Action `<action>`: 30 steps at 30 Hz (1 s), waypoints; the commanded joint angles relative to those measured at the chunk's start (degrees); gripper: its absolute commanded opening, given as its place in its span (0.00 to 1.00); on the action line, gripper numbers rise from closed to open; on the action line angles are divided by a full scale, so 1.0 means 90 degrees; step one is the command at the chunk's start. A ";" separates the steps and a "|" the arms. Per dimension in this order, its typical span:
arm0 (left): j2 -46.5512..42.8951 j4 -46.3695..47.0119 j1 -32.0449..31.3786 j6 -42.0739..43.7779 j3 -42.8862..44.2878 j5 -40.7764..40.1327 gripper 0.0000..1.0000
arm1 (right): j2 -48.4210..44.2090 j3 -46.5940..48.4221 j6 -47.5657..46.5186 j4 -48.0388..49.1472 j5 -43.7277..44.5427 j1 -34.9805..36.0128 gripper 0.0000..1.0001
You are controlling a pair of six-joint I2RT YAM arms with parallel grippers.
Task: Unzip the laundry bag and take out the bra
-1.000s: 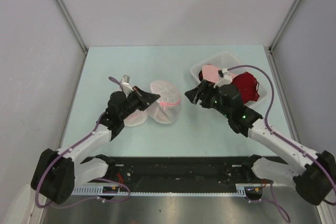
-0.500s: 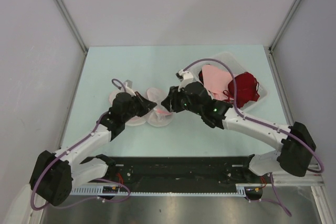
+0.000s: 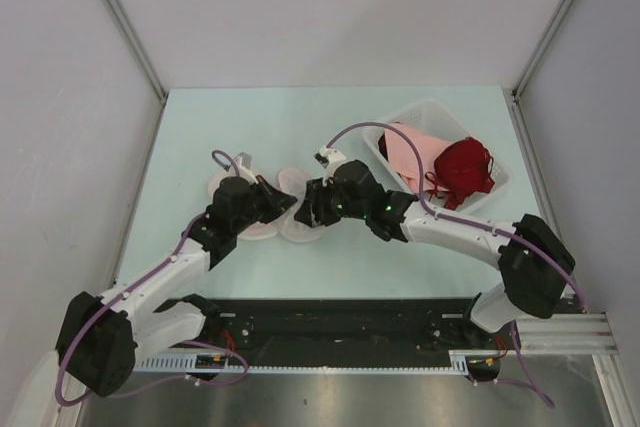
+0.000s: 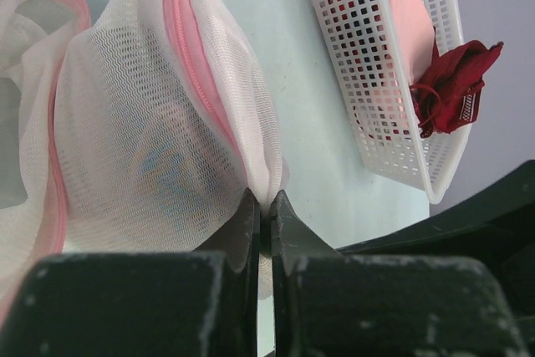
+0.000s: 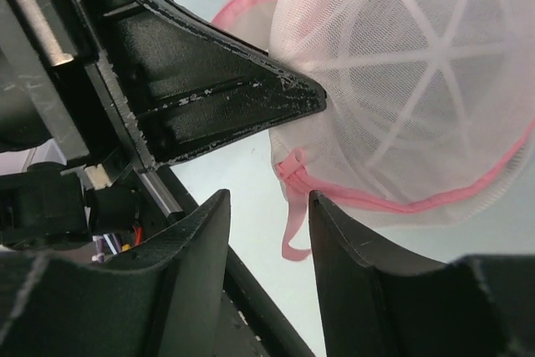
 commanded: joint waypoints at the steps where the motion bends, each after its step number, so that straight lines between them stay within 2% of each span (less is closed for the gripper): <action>1: -0.0138 -0.0024 -0.0033 0.0144 0.0246 -0.0060 0.01 | 0.0262 0.0212 0.0233 0.0681 -0.0252 -0.0009 0.46; 14: -0.0265 -0.0014 -0.0033 0.0144 0.0168 -0.0011 0.00 | 0.0477 0.0280 0.0488 0.1044 -0.0116 -0.0175 0.33; 17: -0.0275 -0.0034 -0.0032 0.0144 0.0149 -0.0011 0.01 | 0.0526 0.0290 0.0478 0.1053 -0.0125 -0.0175 0.22; 20: -0.0314 -0.0044 -0.0033 0.0163 0.0149 -0.0031 0.00 | 0.0497 0.0290 0.0459 0.0995 -0.0106 -0.0146 0.03; 21: -0.0333 -0.0053 -0.0023 0.0164 0.0139 -0.0031 0.00 | 0.0468 0.0300 0.0449 0.0937 -0.0077 -0.0126 0.00; 30: -0.0206 -0.0452 -0.0023 0.0407 0.0401 -0.0225 0.00 | -0.0176 0.0008 0.0039 0.0186 0.0762 0.0167 0.00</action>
